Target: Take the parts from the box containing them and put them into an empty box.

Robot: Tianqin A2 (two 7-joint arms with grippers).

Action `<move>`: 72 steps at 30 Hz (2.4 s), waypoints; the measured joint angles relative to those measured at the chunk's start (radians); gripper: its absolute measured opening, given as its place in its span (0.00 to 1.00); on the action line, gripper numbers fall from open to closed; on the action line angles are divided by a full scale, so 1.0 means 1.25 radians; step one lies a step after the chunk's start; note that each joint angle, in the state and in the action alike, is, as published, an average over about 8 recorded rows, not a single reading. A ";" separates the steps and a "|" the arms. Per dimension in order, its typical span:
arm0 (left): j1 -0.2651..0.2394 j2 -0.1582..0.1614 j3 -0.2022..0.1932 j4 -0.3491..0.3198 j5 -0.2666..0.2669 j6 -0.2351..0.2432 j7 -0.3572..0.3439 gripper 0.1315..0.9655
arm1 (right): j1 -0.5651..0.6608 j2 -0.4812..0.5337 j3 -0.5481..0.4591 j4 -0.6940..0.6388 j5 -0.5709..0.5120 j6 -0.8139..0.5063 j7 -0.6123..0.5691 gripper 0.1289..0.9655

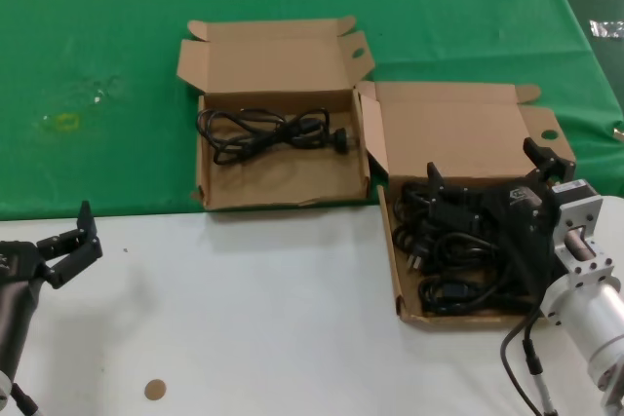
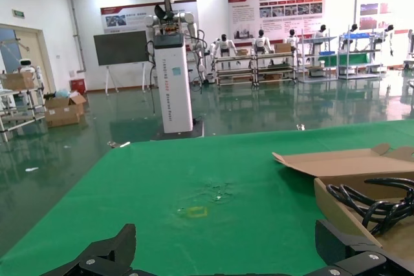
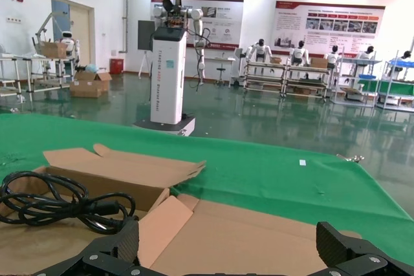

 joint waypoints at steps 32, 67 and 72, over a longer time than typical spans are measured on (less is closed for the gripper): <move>0.000 0.000 0.000 0.000 0.000 0.000 0.000 1.00 | 0.000 0.000 0.000 0.000 0.000 0.000 0.000 1.00; 0.000 0.000 0.000 0.000 0.000 0.000 0.000 1.00 | 0.000 0.000 0.000 0.000 0.000 0.000 0.000 1.00; 0.000 0.000 0.000 0.000 0.000 0.000 0.000 1.00 | 0.000 0.000 0.000 0.000 0.000 0.000 0.000 1.00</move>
